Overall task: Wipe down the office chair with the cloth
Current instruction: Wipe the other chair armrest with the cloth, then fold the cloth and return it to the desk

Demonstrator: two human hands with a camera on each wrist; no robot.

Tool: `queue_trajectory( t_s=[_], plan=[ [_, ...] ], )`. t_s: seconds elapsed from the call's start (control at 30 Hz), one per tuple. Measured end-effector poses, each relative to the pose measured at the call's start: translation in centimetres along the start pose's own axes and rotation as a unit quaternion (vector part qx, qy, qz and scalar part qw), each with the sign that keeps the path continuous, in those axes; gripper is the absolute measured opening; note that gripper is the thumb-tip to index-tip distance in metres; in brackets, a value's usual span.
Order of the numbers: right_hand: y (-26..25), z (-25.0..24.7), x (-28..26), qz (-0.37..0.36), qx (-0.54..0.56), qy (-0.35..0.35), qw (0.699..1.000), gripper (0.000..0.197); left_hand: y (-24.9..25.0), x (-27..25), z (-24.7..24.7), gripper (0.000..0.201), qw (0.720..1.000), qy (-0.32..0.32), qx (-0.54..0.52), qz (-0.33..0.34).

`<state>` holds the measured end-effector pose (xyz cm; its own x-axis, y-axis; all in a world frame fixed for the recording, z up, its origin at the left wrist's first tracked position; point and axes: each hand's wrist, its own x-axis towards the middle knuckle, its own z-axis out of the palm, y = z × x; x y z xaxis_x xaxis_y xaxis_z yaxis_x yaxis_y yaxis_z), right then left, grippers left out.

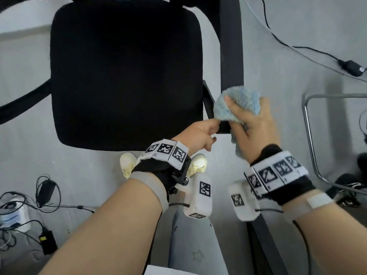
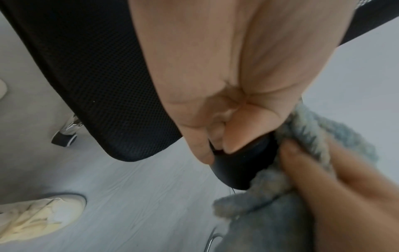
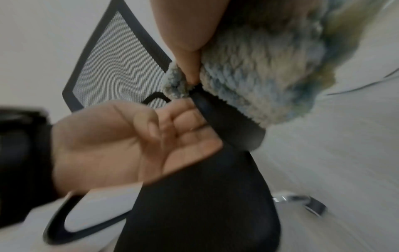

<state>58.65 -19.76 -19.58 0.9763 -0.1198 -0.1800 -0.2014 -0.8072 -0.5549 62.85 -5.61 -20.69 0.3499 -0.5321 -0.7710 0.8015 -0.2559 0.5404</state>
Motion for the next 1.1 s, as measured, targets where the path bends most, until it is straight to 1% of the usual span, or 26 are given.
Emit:
queue_trajectory(
  t_s=[0.07,0.1,0.2,0.27,0.37,0.4,0.47,0.53,0.57,0.63,0.67,0.73,0.8,0.87,0.9,0.93,1.0,1.03,1.07,1.1],
  plan=[
    [1.0,0.5,-2.5,-0.02,-0.015,-0.028,0.999,0.057,-0.2,-0.1,-0.1,0.082,1.0,-0.011,0.003,0.002],
    [1.5,0.8,-3.6,-0.023,-0.02,-0.046,0.998,0.057,-0.3,-0.1,-0.1,0.085,1.0,-0.022,0.007,0.005],
    [2.2,0.9,-5.1,-0.027,-0.053,-0.092,0.994,0.043,-0.3,-0.2,-0.3,0.096,0.998,-0.067,0.021,0.006],
    [1.8,0.2,-4.8,-0.022,-0.051,-0.087,0.995,0.044,0.3,-0.7,-0.3,0.092,0.997,-0.069,0.034,-0.004],
    [-0.3,-2.3,-3.2,0.033,0.045,-0.064,0.996,0.053,2.0,-2.7,0.0,0.067,0.997,-0.06,0.053,-0.022],
    [-1.2,-3.4,-2.7,0.048,0.09,-0.056,0.993,0.051,3.0,-3.7,0.3,0.061,0.996,-0.06,0.061,-0.025],
    [-2.9,-5.0,-1.9,0.053,0.186,-0.029,0.981,0.046,5.1,-5.4,0.9,0.056,0.996,-0.063,0.058,-0.018],
    [-4.4,-6.2,-1.6,0.054,0.274,0.001,0.96,0.045,7.4,-6.7,1.9,0.046,0.997,-0.059,0.057,0.009],
    [-5.1,-6.8,-1.7,0.057,0.302,0.018,0.952,0.046,8.5,-7.1,2.5,0.039,0.996,-0.063,0.063,0.026],
    [-6.4,-8.1,-2.4,0.063,0.335,0.054,0.938,0.057,10.2,-7.9,3.7,0.024,0.992,-0.072,0.087,0.062],
    [-7.1,-8.7,-3.1,0.068,0.355,0.075,0.929,0.063,10.8,-8.2,4.2,0.021,0.989,-0.068,0.108,0.079],
    [-8.2,-9.4,-5.0,0.092,0.406,0.133,0.899,0.075,11.3,-8.9,4.8,0.02,0.98,-0.062,0.154,0.106],
    [-9.3,-9.8,-7.6,0.131,0.454,0.204,0.857,0.091,11.2,-10.0,5.5,0.016,0.973,-0.075,0.188,0.107],
    [-10.2,-9.9,-10.7,0.189,0.485,0.274,0.809,0.101,10.8,-11.3,6.8,0.014,0.966,-0.108,0.214,0.099],
    [-10.6,-9.8,-12.3,0.223,0.498,0.311,0.778,0.104,10.6,-12.1,7.6,0.018,0.959,-0.133,0.23,0.096],
    [-11.2,-10.0,-14.0,0.255,0.511,0.348,0.743,0.105,10.4,-13.0,8.7,0.025,0.95,-0.161,0.25,0.093],
    [-12.1,-10.1,-17.7,0.303,0.526,0.413,0.679,0.1,9.4,-14.8,11.4,0.042,0.932,-0.215,0.28,0.079],
    [-12.7,-10.3,-19.8,0.314,0.535,0.442,0.647,0.09,8.5,-15.6,13.0,0.045,0.924,-0.24,0.289,0.07],
    [-13.3,-10.5,-22.1,0.319,0.547,0.468,0.616,0.075,7.4,-16.4,14.7,0.045,0.915,-0.264,0.299,0.064],
    [-13.9,-10.7,-24.7,0.321,0.554,0.493,0.59,0.06,6.1,-17.4,16.6,0.042,0.903,-0.289,0.312,0.06]
  ],
)
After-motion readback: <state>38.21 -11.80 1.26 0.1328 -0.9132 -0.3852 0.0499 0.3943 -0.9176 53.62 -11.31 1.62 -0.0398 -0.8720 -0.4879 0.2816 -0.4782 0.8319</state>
